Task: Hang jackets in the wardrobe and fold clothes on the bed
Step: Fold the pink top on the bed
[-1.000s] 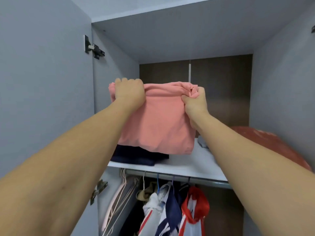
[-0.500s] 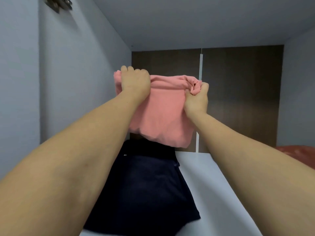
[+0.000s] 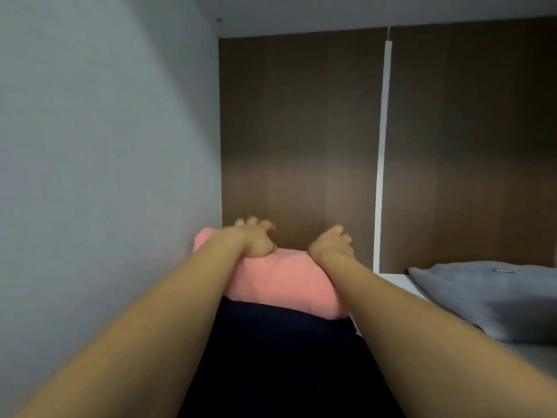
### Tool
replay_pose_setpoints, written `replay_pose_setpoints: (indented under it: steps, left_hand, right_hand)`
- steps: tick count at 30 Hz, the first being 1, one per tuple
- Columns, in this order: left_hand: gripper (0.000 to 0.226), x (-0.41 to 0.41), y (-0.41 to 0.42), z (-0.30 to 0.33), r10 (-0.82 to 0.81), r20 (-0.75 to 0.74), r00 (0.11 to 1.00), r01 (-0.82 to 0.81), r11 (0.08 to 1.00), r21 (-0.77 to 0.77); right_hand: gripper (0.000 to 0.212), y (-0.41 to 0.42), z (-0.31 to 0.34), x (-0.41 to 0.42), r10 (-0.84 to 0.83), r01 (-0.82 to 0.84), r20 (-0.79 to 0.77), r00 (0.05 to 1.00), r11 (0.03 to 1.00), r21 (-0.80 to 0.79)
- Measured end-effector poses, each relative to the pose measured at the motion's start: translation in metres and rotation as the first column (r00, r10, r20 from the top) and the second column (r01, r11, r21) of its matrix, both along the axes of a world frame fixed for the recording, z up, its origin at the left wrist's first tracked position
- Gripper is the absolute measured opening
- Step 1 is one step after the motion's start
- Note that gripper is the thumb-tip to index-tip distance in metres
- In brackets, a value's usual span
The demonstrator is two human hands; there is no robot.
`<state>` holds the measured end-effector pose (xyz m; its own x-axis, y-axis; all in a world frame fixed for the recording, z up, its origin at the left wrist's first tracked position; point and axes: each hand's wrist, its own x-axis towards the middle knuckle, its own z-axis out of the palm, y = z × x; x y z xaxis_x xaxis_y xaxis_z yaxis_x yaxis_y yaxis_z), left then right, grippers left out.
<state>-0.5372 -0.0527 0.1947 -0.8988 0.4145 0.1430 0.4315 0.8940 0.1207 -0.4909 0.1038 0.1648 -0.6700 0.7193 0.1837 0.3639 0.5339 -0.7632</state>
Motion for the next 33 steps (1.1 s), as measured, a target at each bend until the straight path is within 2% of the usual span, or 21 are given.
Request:
replay_pose_setpoints:
  steps: [2, 4, 7, 9, 22, 25, 27, 33]
  left_hand:
    - [0.054, -0.012, -0.003, -0.027, -0.019, 0.181, 0.983, 0.016, 1.0, 0.016]
    - [0.056, -0.021, -0.001, -0.039, -0.047, 0.215, 0.975, 0.055, 0.998, -0.032]
    - [0.057, -0.026, 0.004, -0.041, -0.023, 0.194, 0.981, 0.038, 0.996, -0.075]
    - [0.057, -0.028, 0.006, -0.042, 0.003, 0.191, 0.982, 0.013, 0.996, -0.087]
    - [0.064, -0.039, 0.005, -0.044, 0.044, 0.19, 0.981, -0.033, 0.998, -0.061]
    - [0.063, -0.029, 0.005, -0.042, 0.075, 0.203, 0.976, -0.086, 0.995, 0.045]
    - [0.06, -0.023, 0.001, -0.036, 0.094, 0.157, 0.983, -0.106, 0.992, 0.074]
    - [0.057, 0.033, -0.024, -0.009, 0.08, -0.198, 0.977, -0.055, 0.99, 0.127]
  right_hand:
    - [0.051, 0.002, -0.014, -0.01, -0.025, 0.01, 0.089, 0.996, 0.988, 0.157]
    - [0.05, 0.006, -0.019, -0.021, 0.006, -0.049, 0.155, 0.988, 0.961, 0.271]
    - [0.048, 0.009, -0.019, -0.031, 0.095, -0.175, 0.331, 0.939, 0.959, 0.221]
    - [0.046, 0.011, -0.02, -0.035, 0.136, -0.209, 0.375, 0.917, 0.965, 0.16]
    - [0.042, 0.014, -0.02, -0.037, 0.164, -0.236, 0.355, 0.92, 0.957, 0.169]
    - [0.046, 0.01, -0.013, -0.022, 0.153, -0.22, 0.275, 0.949, 0.946, 0.236]
    - [0.048, 0.006, -0.005, -0.006, 0.135, -0.2, 0.212, 0.968, 0.924, 0.327]
    - [0.051, -0.013, 0.023, 0.046, 0.222, -0.244, 0.103, 0.97, 0.842, 0.481]
